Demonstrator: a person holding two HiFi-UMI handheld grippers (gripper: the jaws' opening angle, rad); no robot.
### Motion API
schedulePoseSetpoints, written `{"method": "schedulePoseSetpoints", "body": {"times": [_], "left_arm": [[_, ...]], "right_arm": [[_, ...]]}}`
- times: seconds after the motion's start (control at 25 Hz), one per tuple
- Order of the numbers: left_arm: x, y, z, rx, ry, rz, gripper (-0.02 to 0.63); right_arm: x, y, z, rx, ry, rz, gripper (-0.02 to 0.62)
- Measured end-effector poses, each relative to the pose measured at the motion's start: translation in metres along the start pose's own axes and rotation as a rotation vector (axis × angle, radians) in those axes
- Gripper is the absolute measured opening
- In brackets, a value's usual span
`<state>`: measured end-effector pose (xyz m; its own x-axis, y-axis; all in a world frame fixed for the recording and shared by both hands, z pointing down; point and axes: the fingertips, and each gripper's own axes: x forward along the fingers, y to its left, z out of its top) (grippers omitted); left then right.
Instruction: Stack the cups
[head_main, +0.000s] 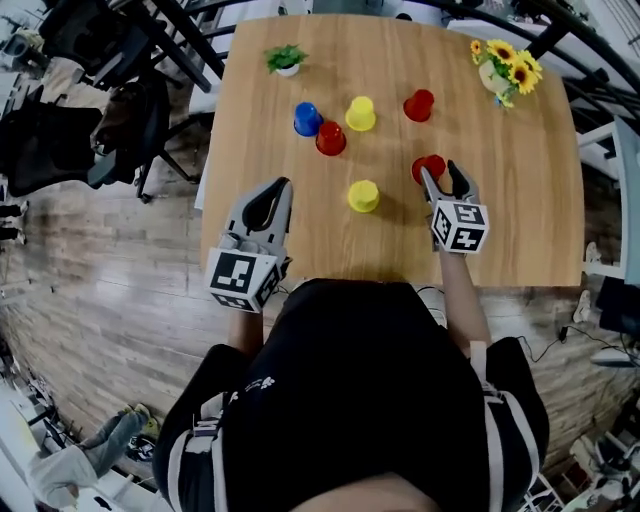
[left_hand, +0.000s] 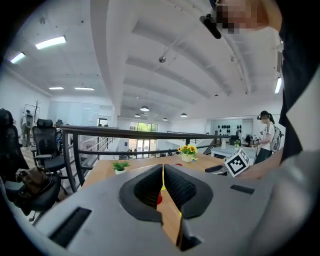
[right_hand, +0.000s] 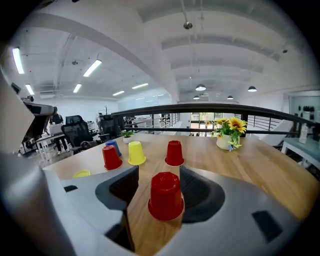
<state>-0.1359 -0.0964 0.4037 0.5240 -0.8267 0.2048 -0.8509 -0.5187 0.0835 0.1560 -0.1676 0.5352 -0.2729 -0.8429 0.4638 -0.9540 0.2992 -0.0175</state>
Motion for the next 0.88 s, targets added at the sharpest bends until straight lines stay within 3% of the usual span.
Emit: {"method": "schedulePoseSetpoints", "body": {"times": [0.36, 0.88], "left_arm": [[-0.017, 0.003, 0.000, 0.010, 0.011, 0.096, 0.017], [0.006, -0.015, 0.005, 0.037, 0.008, 0.012, 0.017]], "right_arm": [[0.025, -0.008, -0.022, -0.017, 0.063, 0.022, 0.233], [-0.006, 0.030, -0.013, -0.024, 0.030, 0.123, 0.229]]}}
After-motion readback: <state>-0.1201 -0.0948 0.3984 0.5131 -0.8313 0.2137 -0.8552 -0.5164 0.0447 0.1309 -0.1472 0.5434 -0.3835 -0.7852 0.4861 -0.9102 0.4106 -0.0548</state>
